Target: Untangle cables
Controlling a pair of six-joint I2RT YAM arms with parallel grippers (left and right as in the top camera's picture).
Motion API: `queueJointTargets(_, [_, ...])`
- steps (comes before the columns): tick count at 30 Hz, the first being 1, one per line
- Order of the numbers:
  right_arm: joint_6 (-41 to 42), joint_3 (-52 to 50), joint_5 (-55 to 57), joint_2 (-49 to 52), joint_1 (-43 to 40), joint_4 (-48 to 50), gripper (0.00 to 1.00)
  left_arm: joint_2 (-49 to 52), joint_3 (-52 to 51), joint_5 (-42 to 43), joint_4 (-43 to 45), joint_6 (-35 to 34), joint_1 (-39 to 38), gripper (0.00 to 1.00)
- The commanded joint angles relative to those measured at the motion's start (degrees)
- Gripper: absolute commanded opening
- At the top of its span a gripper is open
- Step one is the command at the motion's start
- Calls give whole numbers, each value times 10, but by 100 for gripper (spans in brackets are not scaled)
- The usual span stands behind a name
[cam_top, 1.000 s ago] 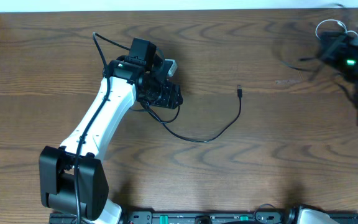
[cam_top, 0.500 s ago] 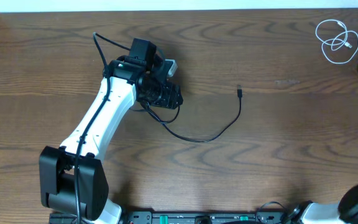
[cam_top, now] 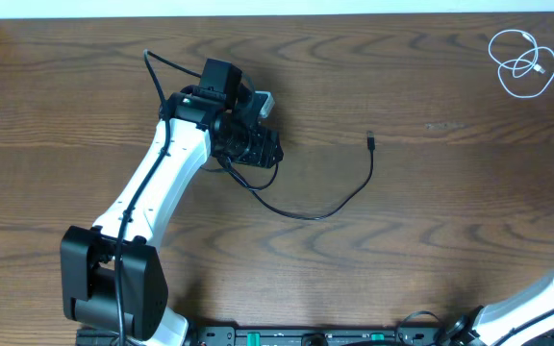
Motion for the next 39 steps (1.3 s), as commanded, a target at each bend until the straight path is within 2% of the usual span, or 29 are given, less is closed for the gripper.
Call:
queueJointTargets(1, [12,4,13,18,-6,-3,25,-11,3,3,0,-1,0,65])
queueJointTargets(2, [12,4,13,19,-7,-10,62,-11,3,3,0,-1,0,64])
queueJointTargets(3, [12,4,13,19,-7,-11,86,-11,3,3,0,-1,0,65])
queueJointTargets(4, [12,4,10,18,-7,-11,99,-11,3,3,0,-1,0,65])
queueJointTargets(11, [-10,4,-97,-27,-7,-21,99,-11,3,3,0,-1,0,65])
queueJointTargets(17, [-70,5,-109,-149,3,-151,99,-15,17,3,24,-1,0,64])
queueJointTargets(22, [-74,5,-120,-228,7,-213,99,-41,38,3,23,-3,0,65])
queueJointTargets(25, [-87,5,-193,-256,21,-235,99,-70,39,0,24,-14,8,65])
queueJointTargets(27, [-104,5,-253,-262,36,-238,99,-91,39,-24,19,-55,26,65])
queueJointTargets(31, [-107,0,-282,-257,103,-266,99,-106,39,-28,-16,-66,80,65])
queueJointTargets(34, [-173,0,-281,-244,181,-299,99,-103,39,-62,-42,-107,126,64])
queueJointTargets(37, [-198,0,-281,-219,270,-319,93,-103,37,-62,-49,-112,178,64])
queueJointTargets(39, [-198,0,-281,-200,323,-322,92,-103,37,-62,-50,-112,199,65])
